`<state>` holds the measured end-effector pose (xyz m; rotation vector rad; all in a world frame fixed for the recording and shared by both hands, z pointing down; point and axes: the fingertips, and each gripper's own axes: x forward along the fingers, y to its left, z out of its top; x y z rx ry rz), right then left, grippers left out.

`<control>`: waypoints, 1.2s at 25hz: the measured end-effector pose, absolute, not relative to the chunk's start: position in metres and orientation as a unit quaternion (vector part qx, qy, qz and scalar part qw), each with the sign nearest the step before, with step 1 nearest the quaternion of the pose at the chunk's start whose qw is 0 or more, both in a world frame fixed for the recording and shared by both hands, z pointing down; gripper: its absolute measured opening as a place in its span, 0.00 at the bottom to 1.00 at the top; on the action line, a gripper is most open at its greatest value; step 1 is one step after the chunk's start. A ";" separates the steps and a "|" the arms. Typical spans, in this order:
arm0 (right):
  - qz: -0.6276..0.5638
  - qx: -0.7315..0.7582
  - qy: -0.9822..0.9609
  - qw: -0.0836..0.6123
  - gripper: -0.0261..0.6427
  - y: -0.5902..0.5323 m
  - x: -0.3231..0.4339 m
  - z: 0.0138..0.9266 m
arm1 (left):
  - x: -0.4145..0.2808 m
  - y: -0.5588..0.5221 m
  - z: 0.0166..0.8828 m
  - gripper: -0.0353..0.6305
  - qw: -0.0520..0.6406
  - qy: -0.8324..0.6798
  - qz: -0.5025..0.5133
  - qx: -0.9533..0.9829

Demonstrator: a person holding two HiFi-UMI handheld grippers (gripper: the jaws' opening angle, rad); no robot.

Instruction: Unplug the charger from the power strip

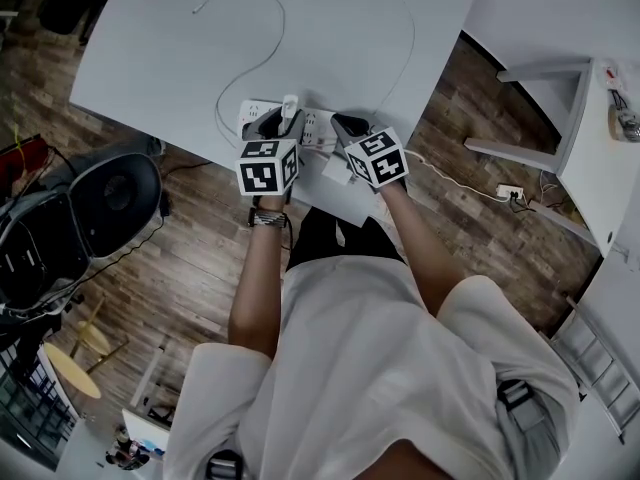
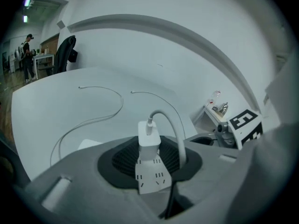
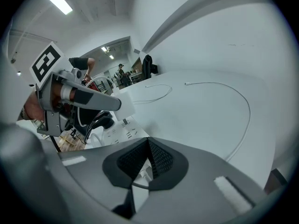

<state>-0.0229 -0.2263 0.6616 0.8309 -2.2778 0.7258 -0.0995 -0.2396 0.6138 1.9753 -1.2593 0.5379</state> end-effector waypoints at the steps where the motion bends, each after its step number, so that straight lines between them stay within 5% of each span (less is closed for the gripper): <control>1: 0.273 0.314 -0.858 0.301 0.04 -0.227 -0.023 0.661 | -0.099 -0.239 0.614 0.26 0.367 -0.484 0.203 0.768; 10: 0.271 0.322 -0.856 0.301 0.04 -0.227 -0.023 0.661 | -0.098 -0.232 0.619 0.26 0.406 -0.459 0.176 0.771; 30: 0.271 0.335 -0.851 0.301 0.04 -0.228 -0.022 0.662 | -0.153 -0.227 0.629 0.31 0.367 -0.521 0.237 0.733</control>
